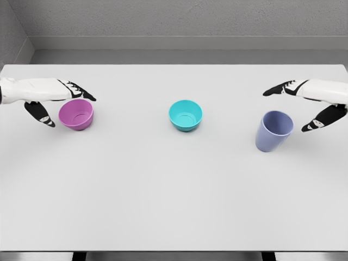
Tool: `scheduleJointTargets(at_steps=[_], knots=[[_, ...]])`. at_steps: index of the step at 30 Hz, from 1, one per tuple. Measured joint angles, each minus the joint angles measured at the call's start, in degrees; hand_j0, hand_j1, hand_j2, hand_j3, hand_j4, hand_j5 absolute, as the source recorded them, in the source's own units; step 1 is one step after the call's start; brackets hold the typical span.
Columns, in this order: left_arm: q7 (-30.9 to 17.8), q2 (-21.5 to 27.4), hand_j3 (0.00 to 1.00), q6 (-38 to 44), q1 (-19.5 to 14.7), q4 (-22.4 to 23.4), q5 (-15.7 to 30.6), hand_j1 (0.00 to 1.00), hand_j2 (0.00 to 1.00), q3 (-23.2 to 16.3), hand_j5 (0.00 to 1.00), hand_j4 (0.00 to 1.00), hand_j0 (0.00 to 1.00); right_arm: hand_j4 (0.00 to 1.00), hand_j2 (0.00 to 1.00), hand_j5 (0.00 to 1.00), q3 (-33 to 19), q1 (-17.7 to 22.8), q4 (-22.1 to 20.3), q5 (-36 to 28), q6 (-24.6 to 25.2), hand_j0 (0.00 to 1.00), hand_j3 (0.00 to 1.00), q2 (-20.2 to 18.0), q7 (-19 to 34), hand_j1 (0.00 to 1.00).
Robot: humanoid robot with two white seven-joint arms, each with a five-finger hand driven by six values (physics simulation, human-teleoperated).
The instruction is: Stacking bowl and cup with both arms
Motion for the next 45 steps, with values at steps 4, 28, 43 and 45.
scheduleJointTargets(at_steps=[4,28,43,45], knots=[[0.0,-0.3,1.00,0.0,0.2,0.0,0.0,1.00,1.00,-0.1,1.00,1.00,1.00,1.00,1.00,1.00,1.4,0.0,0.2,-0.7,0.0,1.00,1.00,-0.1,0.0,1.00],[0.0,-6.3,1.00,0.0,0.0,8.0,-1.2,1.00,1.00,-0.1,1.00,1.00,1.00,1.00,1.00,1.00,3.5,0.2,1.6,-1.8,0.0,1.00,1.00,2.4,0.0,1.00],[0.0,-7.7,1.00,0.0,0.2,10.4,-1.7,1.00,1.00,-0.2,1.00,1.00,1.00,1.00,1.00,1.00,3.8,0.7,3.6,-1.5,0.0,1.00,1.00,2.9,0.0,1.00],[0.0,-7.9,1.00,0.0,0.2,10.8,-1.8,1.00,1.00,-0.2,1.00,1.00,1.00,1.00,1.00,1.00,3.8,0.7,3.9,-1.4,0.0,1.00,1.00,3.2,0.0,1.00]])
